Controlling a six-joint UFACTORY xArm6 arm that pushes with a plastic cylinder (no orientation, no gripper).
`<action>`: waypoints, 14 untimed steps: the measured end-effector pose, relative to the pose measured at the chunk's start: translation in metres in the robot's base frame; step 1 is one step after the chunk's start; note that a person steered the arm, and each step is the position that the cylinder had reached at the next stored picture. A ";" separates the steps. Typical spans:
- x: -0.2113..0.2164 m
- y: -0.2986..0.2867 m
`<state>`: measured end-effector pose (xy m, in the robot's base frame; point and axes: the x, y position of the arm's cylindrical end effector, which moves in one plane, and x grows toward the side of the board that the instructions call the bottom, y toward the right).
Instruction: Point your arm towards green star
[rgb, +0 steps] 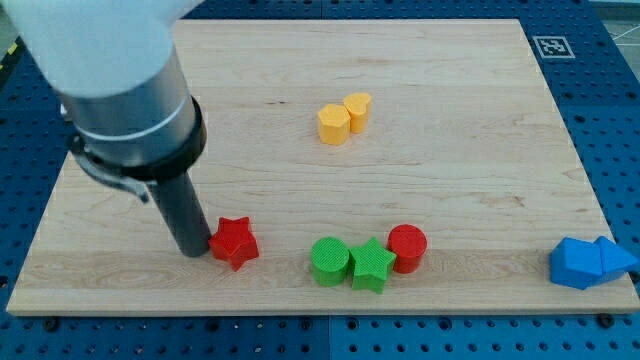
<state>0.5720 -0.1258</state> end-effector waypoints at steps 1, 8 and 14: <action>0.005 0.014; -0.040 -0.037; 0.047 -0.003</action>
<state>0.6190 -0.1286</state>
